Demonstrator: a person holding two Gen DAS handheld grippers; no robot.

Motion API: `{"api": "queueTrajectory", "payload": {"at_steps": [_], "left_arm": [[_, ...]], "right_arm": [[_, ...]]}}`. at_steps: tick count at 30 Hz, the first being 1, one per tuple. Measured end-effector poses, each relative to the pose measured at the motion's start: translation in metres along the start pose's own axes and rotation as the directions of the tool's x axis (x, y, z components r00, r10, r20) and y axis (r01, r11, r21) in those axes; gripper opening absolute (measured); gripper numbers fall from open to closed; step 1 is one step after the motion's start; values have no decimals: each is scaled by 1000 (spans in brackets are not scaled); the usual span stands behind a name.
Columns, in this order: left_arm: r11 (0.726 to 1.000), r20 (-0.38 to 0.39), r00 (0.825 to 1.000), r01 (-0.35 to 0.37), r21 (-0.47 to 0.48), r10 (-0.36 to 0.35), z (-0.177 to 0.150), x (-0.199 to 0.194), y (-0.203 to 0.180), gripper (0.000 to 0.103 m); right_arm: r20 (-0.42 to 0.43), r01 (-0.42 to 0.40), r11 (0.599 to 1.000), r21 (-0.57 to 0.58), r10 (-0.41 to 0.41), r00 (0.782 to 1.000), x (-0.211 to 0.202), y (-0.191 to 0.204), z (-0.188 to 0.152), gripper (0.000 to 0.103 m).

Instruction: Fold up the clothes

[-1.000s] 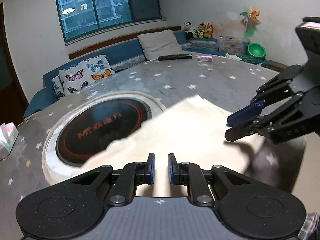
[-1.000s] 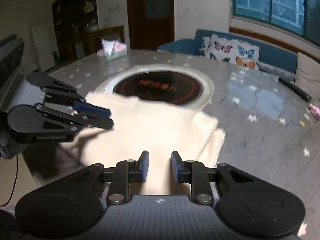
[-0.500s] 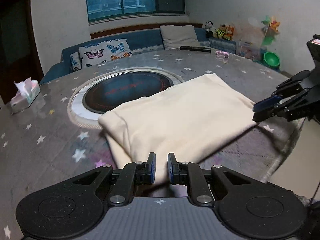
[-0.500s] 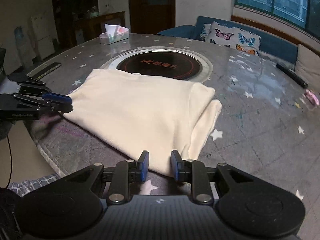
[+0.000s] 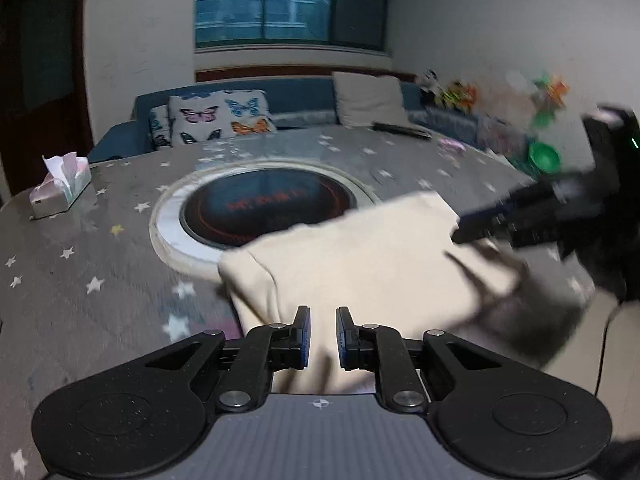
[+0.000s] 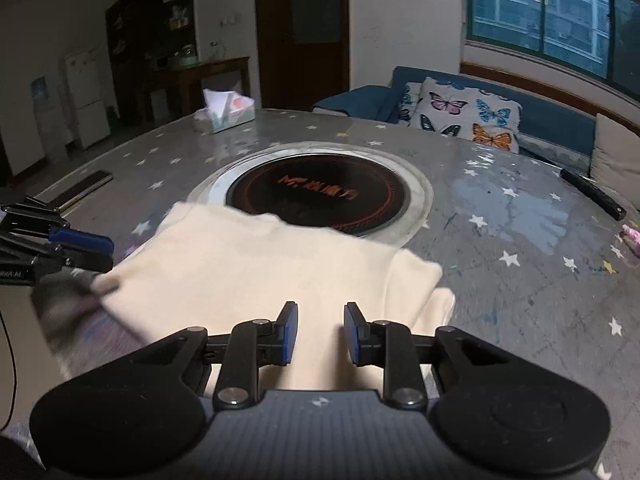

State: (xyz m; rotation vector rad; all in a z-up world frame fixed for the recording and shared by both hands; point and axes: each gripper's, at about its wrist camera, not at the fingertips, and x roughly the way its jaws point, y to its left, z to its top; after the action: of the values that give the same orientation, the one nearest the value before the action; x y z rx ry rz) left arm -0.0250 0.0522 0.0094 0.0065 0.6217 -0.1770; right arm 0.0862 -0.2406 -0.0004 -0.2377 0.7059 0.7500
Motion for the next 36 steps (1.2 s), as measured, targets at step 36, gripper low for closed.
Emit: {"api": "queueTrajectory", "payload": {"at_steps": [36], "left_arm": [[977, -24, 990, -144, -155, 142, 31, 49, 63, 53]], "right_arm": [[46, -41, 994, -98, 45, 998, 33, 41, 39, 34]]}}
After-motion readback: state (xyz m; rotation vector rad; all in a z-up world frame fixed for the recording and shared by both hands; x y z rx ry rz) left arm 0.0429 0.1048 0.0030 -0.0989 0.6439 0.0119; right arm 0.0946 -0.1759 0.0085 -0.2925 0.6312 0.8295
